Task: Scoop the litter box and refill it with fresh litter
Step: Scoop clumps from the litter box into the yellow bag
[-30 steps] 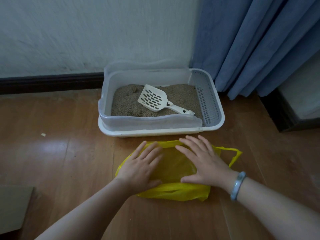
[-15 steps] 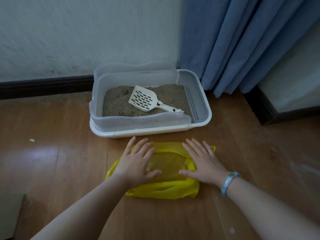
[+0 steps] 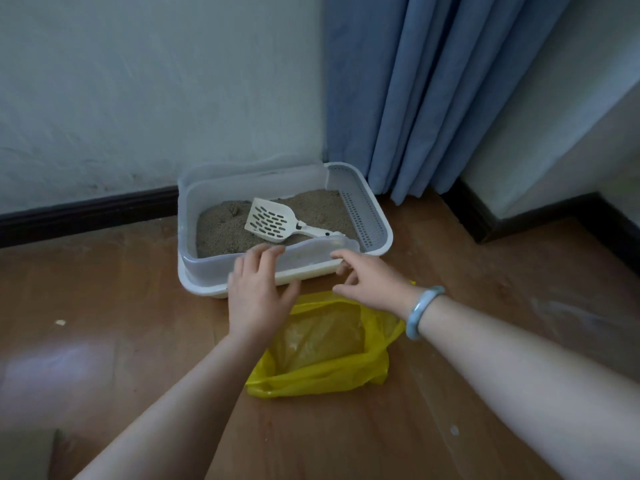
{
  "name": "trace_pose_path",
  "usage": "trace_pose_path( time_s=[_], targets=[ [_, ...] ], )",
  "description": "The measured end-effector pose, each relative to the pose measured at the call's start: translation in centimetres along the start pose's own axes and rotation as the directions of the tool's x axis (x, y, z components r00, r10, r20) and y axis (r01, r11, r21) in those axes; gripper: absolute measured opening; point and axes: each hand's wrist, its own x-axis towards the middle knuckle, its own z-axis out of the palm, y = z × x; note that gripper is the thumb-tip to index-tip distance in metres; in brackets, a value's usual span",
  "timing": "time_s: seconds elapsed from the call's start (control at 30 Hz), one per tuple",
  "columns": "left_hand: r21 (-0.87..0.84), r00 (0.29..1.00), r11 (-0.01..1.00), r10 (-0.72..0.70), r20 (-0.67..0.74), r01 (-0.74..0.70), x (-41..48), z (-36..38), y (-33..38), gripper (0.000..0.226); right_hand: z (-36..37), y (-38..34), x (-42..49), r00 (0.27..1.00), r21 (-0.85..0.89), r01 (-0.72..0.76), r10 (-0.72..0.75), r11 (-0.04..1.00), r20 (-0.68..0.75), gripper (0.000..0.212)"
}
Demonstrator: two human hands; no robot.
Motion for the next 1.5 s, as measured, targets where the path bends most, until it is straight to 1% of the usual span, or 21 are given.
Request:
trace_pose_path(
  time_s=[0.1,0.2,0.27,0.37,0.47,0.53,0.63,0.7,0.77,0.83,0.87,0.93,1.0,1.07,1.1,1.2,1.23,1.3,1.4,1.5],
  targets=[
    [0.021,0.992,0.995,-0.101,0.080,0.100,1.1,-1.0,-0.5,0.067,-1.3,-1.5,0.7,0.998,0.041,-0.055,0.055,0.998,-0.007,0.063],
    [0.042,0.952,0.984,-0.181,0.247,0.176,2.0,-1.6,-1.4,0.075,-2.0,-3.0,1.3,0.994,0.024,-0.097,0.098,0.995,-0.041,0.065],
    [0.085,0.928,0.981,-0.192,0.321,0.173,2.2,-2.0,-2.0,0.074,-2.4,-4.0,1.7,0.993,-0.012,-0.113,0.113,0.994,-0.027,0.067],
    [0.105,0.924,0.985,-0.168,0.342,0.140,2.3,-2.2,-2.8,0.071,-2.8,-5.0,2.6,0.995,-0.110,-0.097,0.099,0.989,0.016,0.070],
    [0.154,0.946,0.984,-0.133,0.295,0.090,2.4,-2.2,-3.2,0.067,-2.7,-4.7,4.2,0.996,-0.117,-0.078,0.082,0.990,0.034,0.067],
    [0.168,0.961,0.983,-0.113,0.254,0.071,2.4,-2.3,-3.4,0.062,-2.5,-3.9,5.7,0.997,-0.086,-0.066,0.069,0.994,0.036,0.060],
    [0.186,0.972,0.981,-0.091,0.215,0.051,2.8,-2.5,-3.7,0.052,-2.4,-2.8,8.2,0.997,0.048,-0.069,0.071,0.996,-0.030,0.047],
    [0.182,0.973,0.982,-0.088,0.212,0.049,3.7,-2.4,-4.0,0.045,-2.3,-2.3,9.9,0.996,0.142,-0.062,0.070,0.988,-0.057,0.042],
    [0.152,0.974,0.987,-0.082,0.213,0.050,4.8,-2.3,-4.4,0.037,-2.1,-2.0,11.7,0.998,0.197,-0.055,0.060,0.979,-0.022,0.040],
    [0.110,0.972,0.992,-0.088,0.217,0.065,6.0,-2.3,-5.0,0.031,-1.9,-1.6,13.5,0.998,0.208,-0.057,0.050,0.976,0.038,0.044],
    [0.091,0.973,0.993,-0.096,0.209,0.079,6.4,-2.3,-5.5,0.029,-1.7,-1.2,14.3,0.997,0.201,-0.061,0.050,0.978,0.058,0.046],
    [0.076,0.982,0.992,-0.116,0.146,0.105,7.0,-2.1,-6.7,0.025,-1.6,-0.3,15.9,0.994,0.161,-0.070,0.055,0.984,0.097,0.051],
    [0.091,0.987,0.986,-0.145,0.064,0.139,6.9,-1.7,-8.0,0.024,-1.5,0.8,17.3,0.987,0.069,-0.072,0.061,0.995,0.150,0.054],
    [0.086,0.988,0.984,-0.157,0.011,0.155,6.6,-1.2,-8.7,0.029,-1.3,2.1,18.6,0.978,-0.022,-0.066,0.070,0.998,0.194,0.058],
    [0.080,0.988,0.985,-0.153,-0.019,0.154,6.6,-1.0,-8.7,0.032,-1.2,2.6,19.1,0.976,-0.060,-0.059,0.070,0.996,0.206,0.056],
    [0.070,0.980,0.985,-0.145,-0.139,0.156,7.4,-0.8,-8.2,0.038,-0.5,3.4,20.5,0.970,-0.158,0.005,0.034,0.987,0.240,0.037],
    [0.077,0.975,0.984,-0.147,-0.169,0.162,7.6,-0.9,-8.2,0.040,-0.2,3.5,20.8,0.967,-0.182,0.024,0.024,0.983,0.256,0.034],
    [0.086,0.964,0.975,-0.184,-0.194,0.203,8.1,-1.0,-8.6,0.045,0.2,3.6,21.3,0.964,-0.224,0.057,0.004,0.973,0.265,0.031],
    [0.043,0.939,0.954,-0.282,-0.198,0.295,8.1,-0.9,-9.5,0.057,0.6,3.8,21.8,0.972,-0.229,0.091,-0.036,0.969,0.234,0.021],
    [0.034,0.939,0.951,-0.296,-0.177,0.306,8.1,-0.7,-9.9,0.063,0.6,3.7,22.2,0.971,-0.233,0.099,-0.043,0.967,0.233,0.025]
  ],
)
